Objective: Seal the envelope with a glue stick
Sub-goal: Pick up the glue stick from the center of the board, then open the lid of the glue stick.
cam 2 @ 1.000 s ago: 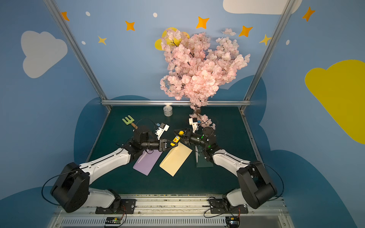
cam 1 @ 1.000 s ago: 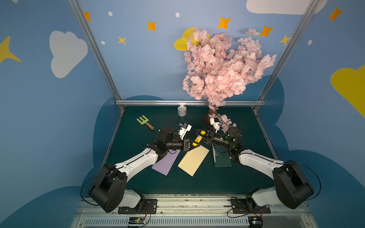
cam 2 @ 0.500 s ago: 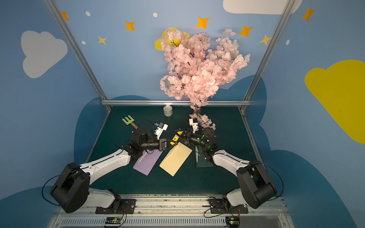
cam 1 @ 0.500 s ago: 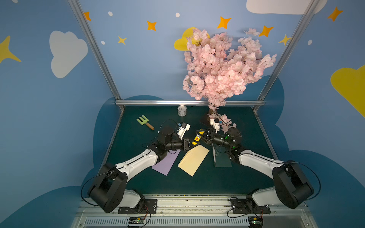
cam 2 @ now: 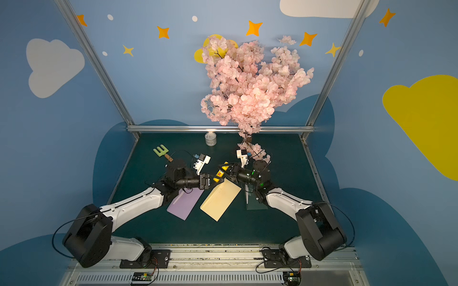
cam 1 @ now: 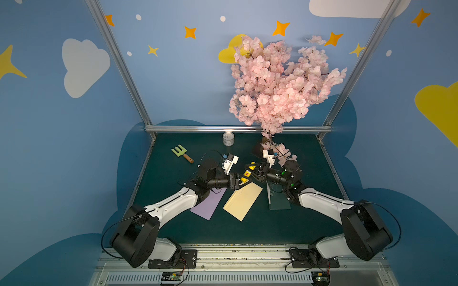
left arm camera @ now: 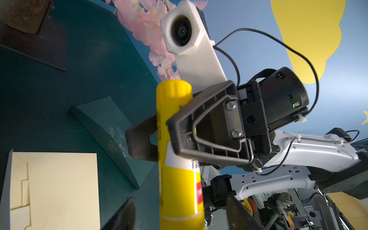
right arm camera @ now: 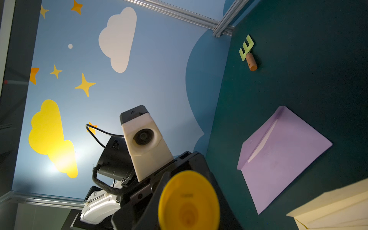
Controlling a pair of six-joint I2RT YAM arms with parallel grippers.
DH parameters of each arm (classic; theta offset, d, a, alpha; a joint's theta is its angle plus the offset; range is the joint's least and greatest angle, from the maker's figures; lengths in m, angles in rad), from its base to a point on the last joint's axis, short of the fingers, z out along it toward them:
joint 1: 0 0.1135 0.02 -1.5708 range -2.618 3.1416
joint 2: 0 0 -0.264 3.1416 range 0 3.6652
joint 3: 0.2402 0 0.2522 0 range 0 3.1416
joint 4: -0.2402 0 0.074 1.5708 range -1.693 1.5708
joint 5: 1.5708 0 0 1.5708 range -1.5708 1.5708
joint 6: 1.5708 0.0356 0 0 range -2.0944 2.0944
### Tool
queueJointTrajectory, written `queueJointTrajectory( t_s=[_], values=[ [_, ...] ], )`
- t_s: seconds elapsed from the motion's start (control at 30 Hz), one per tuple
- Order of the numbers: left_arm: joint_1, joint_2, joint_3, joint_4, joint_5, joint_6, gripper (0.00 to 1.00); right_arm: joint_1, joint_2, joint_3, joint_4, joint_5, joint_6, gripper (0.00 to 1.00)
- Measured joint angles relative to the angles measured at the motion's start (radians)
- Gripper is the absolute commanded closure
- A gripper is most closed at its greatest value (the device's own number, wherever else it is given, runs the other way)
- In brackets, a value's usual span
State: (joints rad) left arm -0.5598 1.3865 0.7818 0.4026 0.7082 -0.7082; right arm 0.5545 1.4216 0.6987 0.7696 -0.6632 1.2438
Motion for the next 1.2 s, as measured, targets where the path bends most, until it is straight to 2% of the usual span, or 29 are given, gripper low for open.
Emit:
queueJointTrajectory(
  t_s=[0.13, 0.27, 0.43, 0.57, 0.63, 0.7, 0.8, 1.03, 1.2],
  values=[
    [0.030, -0.055, -0.039, -0.010, 0.011, -0.002, 0.08, 0.000, -0.048, 0.007, -0.098, 0.008, -0.052, 1.00],
    [0.051, -0.071, -0.044, -0.015, 0.040, 0.000, 0.13, 0.000, -0.058, 0.039, -0.170, 0.007, -0.079, 1.00],
    [0.052, -0.026, -0.021, -0.010, 0.114, -0.016, 0.31, 0.004, -0.058, 0.061, -0.219, 0.005, -0.085, 1.00],
    [0.052, 0.014, 0.004, 0.002, 0.163, -0.030, 0.33, 0.005, -0.058, 0.068, -0.230, -0.006, -0.079, 1.00],
    [0.052, 0.020, 0.006, 0.007, 0.177, -0.037, 0.43, 0.005, -0.056, 0.069, -0.229, -0.012, -0.073, 1.00],
    [0.052, 0.026, 0.006, 0.017, 0.190, -0.051, 0.63, 0.005, -0.053, 0.070, -0.228, -0.016, -0.067, 1.00],
    [0.051, 0.031, 0.009, 0.033, 0.203, -0.062, 0.77, 0.005, -0.044, 0.070, -0.225, -0.021, -0.054, 1.00],
    [0.051, 0.035, 0.009, 0.027, 0.202, -0.081, 0.90, 0.006, -0.039, 0.085, -0.253, -0.014, -0.070, 1.00],
    [0.032, 0.031, 0.041, -0.113, 0.145, 0.012, 0.97, 0.022, -0.059, 0.175, -0.539, 0.087, -0.156, 1.00]
  ],
)
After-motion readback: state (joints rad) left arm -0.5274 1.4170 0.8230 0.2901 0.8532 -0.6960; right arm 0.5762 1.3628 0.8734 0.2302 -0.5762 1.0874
